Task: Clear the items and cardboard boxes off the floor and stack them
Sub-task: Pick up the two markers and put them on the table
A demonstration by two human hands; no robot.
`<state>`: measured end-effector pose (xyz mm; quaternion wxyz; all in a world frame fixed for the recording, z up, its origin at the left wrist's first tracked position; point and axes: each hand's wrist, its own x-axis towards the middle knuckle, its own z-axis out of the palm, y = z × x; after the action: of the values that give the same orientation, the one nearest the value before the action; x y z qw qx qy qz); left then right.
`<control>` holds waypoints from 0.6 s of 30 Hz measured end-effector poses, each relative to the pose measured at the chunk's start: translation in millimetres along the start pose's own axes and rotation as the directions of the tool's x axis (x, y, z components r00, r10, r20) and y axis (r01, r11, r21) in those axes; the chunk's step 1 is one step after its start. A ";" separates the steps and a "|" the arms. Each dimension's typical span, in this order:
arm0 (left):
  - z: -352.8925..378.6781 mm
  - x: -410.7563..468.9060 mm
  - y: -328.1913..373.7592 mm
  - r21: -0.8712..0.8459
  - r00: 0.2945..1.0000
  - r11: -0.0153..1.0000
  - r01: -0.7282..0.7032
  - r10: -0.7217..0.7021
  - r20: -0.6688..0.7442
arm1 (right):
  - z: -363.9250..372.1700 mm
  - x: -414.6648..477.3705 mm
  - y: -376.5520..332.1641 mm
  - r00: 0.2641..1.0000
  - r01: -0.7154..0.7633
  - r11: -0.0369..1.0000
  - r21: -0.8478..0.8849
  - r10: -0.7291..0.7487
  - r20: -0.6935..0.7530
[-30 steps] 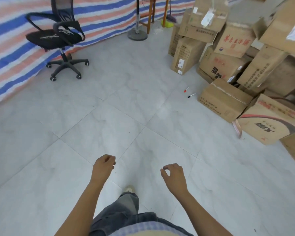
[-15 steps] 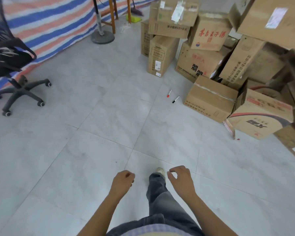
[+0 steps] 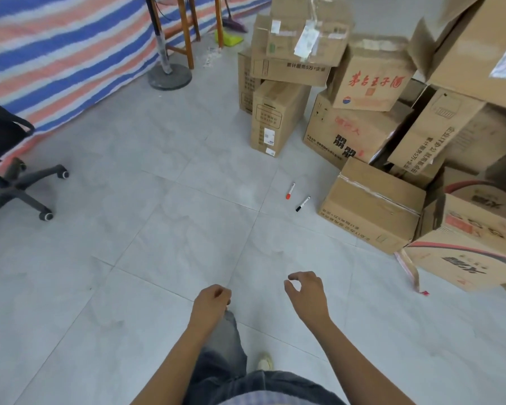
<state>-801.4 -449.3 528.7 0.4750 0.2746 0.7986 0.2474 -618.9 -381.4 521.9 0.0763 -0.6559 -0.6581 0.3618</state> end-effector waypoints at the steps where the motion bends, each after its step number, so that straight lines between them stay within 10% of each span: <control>1: -1.6 18.2 6.9 0.038 1.000 0.999 0.017 -0.017 0.004 | 1.6 12.7 -2.2 0.999 -0.017 1.000 -0.010 0.017 0.028; 18: -91.5 308.6 237.4 -0.009 0.978 0.982 -0.188 0.188 0.094 | -23.9 249.5 -131.2 0.948 -0.266 0.949 0.169 0.289 -0.135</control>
<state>-957.6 -81.2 531.2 0.4868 0.3600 0.7457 0.2781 -743.1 -127.2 521.5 0.1251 -0.7612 -0.5220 0.3640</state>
